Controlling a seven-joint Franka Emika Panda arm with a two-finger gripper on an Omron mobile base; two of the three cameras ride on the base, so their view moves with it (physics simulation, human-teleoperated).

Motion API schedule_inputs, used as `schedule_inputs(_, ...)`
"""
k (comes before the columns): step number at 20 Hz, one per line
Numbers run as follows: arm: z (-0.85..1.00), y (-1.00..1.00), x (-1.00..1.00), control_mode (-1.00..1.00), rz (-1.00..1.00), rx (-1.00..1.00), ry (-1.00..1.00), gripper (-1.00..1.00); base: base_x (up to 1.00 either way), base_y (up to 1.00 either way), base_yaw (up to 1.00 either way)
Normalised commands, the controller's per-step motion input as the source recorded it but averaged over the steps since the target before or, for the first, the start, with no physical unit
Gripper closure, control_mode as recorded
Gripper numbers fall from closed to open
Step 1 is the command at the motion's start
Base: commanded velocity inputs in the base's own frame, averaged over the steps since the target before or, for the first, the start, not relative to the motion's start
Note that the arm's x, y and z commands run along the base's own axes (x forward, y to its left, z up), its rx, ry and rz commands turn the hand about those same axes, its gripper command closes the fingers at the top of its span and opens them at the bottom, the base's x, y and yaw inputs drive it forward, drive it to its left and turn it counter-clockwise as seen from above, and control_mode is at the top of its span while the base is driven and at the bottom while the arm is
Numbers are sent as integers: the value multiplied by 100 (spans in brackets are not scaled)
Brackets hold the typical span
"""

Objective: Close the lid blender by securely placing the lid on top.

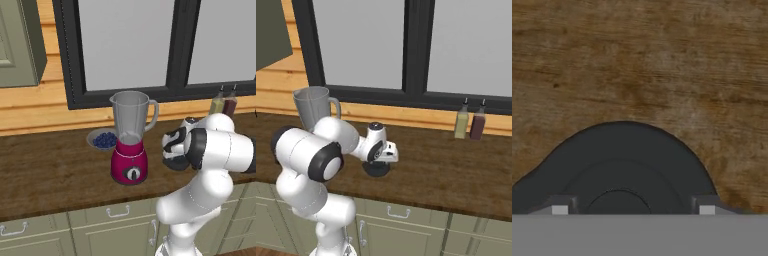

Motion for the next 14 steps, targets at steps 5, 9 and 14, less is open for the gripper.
schedule_inputs(5,-52,38,-57,-100,-4,-7,2,100,0,0,0)
schedule_inputs(9,-47,27,-59,-100,-4,-4,1,100,0,0,0)
schedule_inputs(14,-12,2,-7,-100,0,0,1,100,0,0,0)
